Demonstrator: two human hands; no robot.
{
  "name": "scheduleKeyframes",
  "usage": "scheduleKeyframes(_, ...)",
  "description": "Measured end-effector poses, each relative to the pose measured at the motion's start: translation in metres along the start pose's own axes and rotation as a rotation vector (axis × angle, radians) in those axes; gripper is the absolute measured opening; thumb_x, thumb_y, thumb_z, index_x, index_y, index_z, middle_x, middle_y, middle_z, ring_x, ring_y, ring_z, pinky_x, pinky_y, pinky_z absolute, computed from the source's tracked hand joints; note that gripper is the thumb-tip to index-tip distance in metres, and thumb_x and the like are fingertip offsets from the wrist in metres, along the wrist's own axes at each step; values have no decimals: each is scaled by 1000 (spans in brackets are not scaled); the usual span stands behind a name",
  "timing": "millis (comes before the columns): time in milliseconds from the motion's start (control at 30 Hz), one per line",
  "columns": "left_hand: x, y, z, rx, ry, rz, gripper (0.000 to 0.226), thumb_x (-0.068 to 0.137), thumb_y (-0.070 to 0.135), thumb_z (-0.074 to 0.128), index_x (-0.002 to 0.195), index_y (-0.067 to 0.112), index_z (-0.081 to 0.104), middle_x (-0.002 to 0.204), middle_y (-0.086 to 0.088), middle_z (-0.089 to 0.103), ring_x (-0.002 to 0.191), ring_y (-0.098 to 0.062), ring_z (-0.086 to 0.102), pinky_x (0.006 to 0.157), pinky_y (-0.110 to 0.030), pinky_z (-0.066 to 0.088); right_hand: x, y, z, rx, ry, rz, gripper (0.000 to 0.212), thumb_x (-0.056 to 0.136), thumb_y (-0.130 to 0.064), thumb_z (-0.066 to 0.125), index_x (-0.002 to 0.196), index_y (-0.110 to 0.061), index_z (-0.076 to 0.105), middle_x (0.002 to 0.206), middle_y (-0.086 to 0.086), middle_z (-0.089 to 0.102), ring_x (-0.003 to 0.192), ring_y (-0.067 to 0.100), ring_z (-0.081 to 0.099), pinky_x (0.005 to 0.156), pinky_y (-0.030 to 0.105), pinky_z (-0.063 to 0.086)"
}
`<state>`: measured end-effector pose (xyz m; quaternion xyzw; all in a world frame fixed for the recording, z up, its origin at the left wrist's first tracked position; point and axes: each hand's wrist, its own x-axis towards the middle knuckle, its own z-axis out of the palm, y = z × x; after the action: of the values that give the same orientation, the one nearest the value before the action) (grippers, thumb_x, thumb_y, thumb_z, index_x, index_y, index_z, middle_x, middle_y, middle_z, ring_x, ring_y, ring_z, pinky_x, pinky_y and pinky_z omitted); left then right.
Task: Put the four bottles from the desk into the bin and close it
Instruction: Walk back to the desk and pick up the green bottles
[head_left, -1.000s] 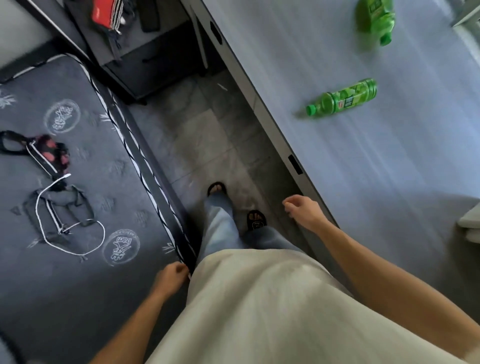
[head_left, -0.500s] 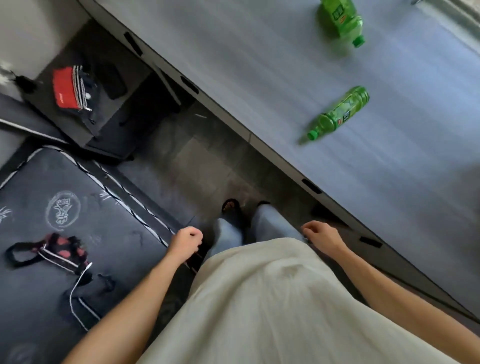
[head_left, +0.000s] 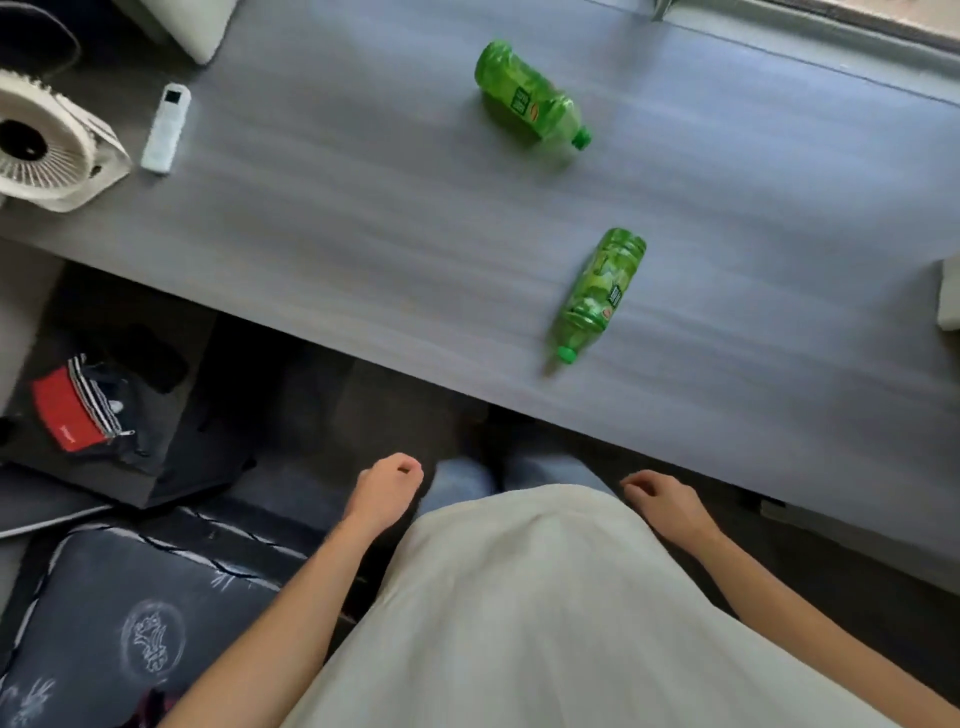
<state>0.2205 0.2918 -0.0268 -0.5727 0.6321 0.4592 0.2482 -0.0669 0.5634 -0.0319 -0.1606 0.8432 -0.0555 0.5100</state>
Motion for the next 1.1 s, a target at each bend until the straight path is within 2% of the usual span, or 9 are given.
scheduleKeyframes(100,5,0,-16,83,-9,-26,15,93,37,54,91,37,69,100,8,76,103,-21,67,84,-33,50,15,-47,-24,33,28,-96,21,97,-34,54,108,-28,71,103,-8,74,97,17,68,83,30,48)
scheduleKeyframes(200,6,3,-35,105,-18,-59,17,92,38,54,94,38,70,96,11,74,102,-20,66,84,-34,51,24,-91,-47,175,63,-128,18,94,-33,55,100,-30,71,88,-9,76,80,11,72,83,33,55)
scheduleKeyframes(367,35,53,-75,94,55,52,11,90,40,57,95,44,66,92,17,72,95,-8,67,75,-26,50,40,-144,-80,296,338,-80,13,87,-39,55,90,-28,62,86,-13,68,81,14,66,74,35,52)
scheduleKeyframes(500,81,146,-112,143,110,271,21,90,36,56,107,36,68,100,17,72,96,-9,68,82,-29,53,53,-176,-104,345,621,21,44,83,-61,53,103,-22,50,103,-5,58,92,19,60,77,38,50)
scheduleKeyframes(633,129,263,-145,191,220,553,25,89,25,63,113,26,68,103,5,73,95,-17,69,91,-36,55,75,-204,-118,392,701,117,77,79,-70,55,135,-18,40,133,1,48,121,22,51,91,45,48)
scheduleKeyframes(767,165,368,-166,378,275,797,47,88,22,65,134,18,57,131,-7,60,124,-26,54,105,-41,46,98,-224,-118,408,726,193,92,76,-69,63,142,-13,33,140,7,42,130,29,45,95,47,48)
scheduleKeyframes(900,198,440,-173,656,360,989,66,83,17,64,146,11,44,149,-11,45,140,-31,38,115,-42,35,119,-234,-108,432,749,253,104,69,-68,72,144,-10,29,137,12,41,131,34,43,97,48,48)
scheduleKeyframes(967,217,462,-170,838,366,1003,69,82,13,62,147,10,40,150,-13,43,142,-32,35,118,-41,27,126,-235,-101,430,730,286,106,66,-67,74,144,-13,28,136,11,41,128,34,45,94,49,49)
scheduleKeyframes(1100,249,474,-160,1113,335,882,71,76,13,66,142,14,39,145,-12,44,141,-32,33,120,-50,18,136,-233,-90,443,725,328,100,66,-60,79,141,-15,32,132,10,46,123,34,49,88,47,51)
